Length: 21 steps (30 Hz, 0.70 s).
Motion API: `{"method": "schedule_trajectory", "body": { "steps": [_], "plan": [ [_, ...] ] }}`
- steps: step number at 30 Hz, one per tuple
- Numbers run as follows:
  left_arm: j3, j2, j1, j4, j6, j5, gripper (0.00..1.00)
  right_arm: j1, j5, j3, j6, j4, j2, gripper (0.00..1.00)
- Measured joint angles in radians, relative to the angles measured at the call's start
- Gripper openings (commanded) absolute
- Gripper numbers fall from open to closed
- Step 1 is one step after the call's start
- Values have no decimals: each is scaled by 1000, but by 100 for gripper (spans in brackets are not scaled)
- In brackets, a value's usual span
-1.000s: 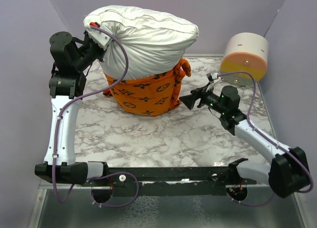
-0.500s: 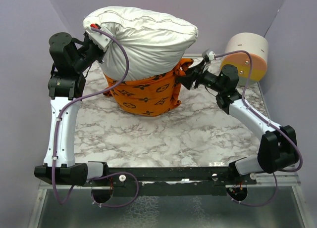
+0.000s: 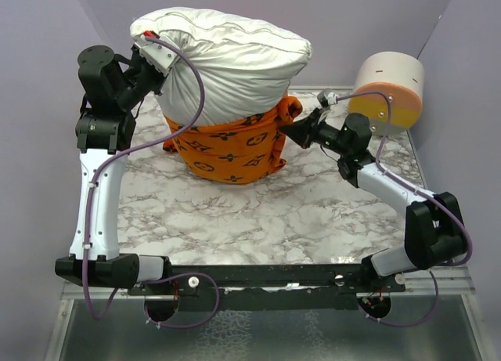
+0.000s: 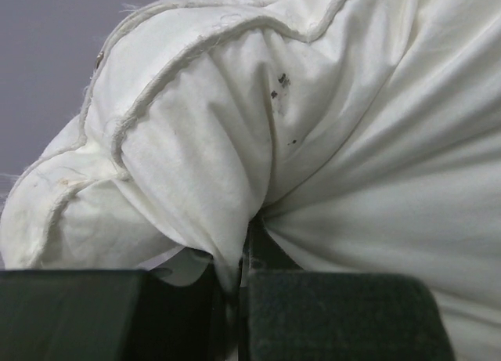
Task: Remove the pillowcase from the pillow
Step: Remove the pillow from the pillowcase.
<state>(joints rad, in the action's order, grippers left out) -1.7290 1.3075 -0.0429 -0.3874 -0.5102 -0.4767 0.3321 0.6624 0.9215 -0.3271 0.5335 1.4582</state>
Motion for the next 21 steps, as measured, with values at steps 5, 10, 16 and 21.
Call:
{"method": "schedule_trajectory", "body": {
  "steps": [5, 10, 16, 21],
  "plan": [
    [-22, 18, -11, -18, -27, 30, 0, 2, -58, -159, -53, 126, 9, 1],
    [-29, 24, -18, -41, -57, 45, 0, 19, -127, -264, -103, 222, 28, 1],
    [-31, 36, -18, -46, -97, 91, 0, 89, -240, -322, -127, 294, 76, 1],
    [-60, 59, -8, -54, -120, 122, 0, 162, -340, -345, -155, 333, 142, 1]
  ]
}}
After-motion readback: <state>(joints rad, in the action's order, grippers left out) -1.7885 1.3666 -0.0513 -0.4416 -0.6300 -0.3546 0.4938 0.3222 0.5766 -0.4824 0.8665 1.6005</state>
